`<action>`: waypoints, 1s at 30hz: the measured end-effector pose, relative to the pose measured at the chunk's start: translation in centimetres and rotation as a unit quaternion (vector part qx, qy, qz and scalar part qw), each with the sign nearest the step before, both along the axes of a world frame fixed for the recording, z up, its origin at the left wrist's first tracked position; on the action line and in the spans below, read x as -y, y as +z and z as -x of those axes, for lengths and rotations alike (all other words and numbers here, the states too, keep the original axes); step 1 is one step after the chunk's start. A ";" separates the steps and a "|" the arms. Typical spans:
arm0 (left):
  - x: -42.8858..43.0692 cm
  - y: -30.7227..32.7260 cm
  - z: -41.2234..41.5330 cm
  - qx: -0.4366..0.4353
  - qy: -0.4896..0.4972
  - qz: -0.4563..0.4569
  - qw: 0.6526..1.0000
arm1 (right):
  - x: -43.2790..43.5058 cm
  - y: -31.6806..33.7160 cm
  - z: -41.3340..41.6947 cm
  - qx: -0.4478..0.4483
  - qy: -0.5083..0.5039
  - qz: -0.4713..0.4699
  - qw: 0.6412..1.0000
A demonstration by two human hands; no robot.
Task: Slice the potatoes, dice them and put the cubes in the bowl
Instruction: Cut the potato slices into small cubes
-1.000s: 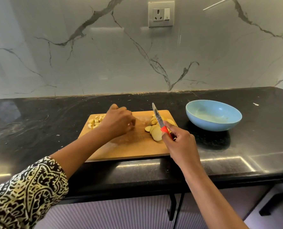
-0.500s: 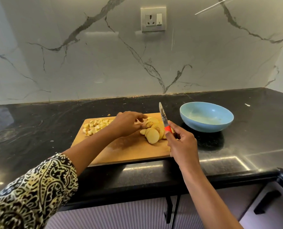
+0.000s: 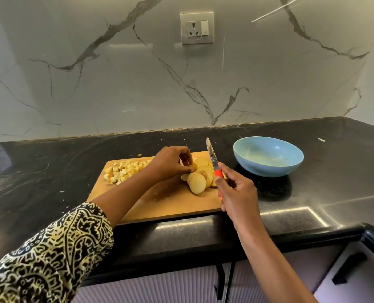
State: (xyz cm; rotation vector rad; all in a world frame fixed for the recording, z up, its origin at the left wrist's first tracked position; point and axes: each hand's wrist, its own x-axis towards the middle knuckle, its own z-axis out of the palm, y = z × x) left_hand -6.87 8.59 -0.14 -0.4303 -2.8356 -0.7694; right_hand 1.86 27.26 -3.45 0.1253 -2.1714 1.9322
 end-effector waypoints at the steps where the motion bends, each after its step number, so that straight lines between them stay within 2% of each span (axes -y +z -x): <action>1: 0.2 0.1 -0.1 0.006 0.003 -0.022 1.000 | 0.0 0.0 -0.1 -0.001 0.000 -0.004 1.000; 5: 2.3 1.8 -1.8 0.039 0.016 -0.129 0.991 | 0.3 0.1 -0.3 -0.020 0.001 -0.034 0.999; 8: 4.9 3.4 -4.2 0.106 -0.024 -0.188 0.976 | 0.8 0.1 -0.6 -0.044 0.004 -0.071 0.997; 10: 6.2 3.7 -5.5 0.162 -0.067 -0.152 0.973 | 1.2 0.1 -0.8 -0.063 0.005 -0.097 0.993; 12: 6.8 3.2 -6.0 0.191 -0.089 -0.072 0.975 | 1.8 0.2 -1.1 -0.075 0.006 -0.133 0.988; 15: 7.0 1.9 -5.9 0.118 -0.073 0.028 0.990 | 2.4 0.6 -1.6 -0.079 0.035 -0.217 0.972; 18: 8.0 0.5 -6.4 -0.008 -0.044 0.049 0.998 | 2.7 1.2 -2.4 -0.075 0.074 -0.335 0.936; 20: 9.1 -0.5 -7.3 -0.072 -0.058 0.064 0.994 | 2.7 1.9 -3.0 -0.086 0.084 -0.398 0.909; 26: 9.3 -2.1 -8.8 -0.168 -0.143 0.152 0.963 | 2.7 3.6 -3.3 -0.087 0.136 -0.478 0.864; 30: 9.0 -2.2 -8.7 -0.187 -0.150 0.149 0.959 | 2.7 4.4 -3.3 -0.092 0.156 -0.502 0.846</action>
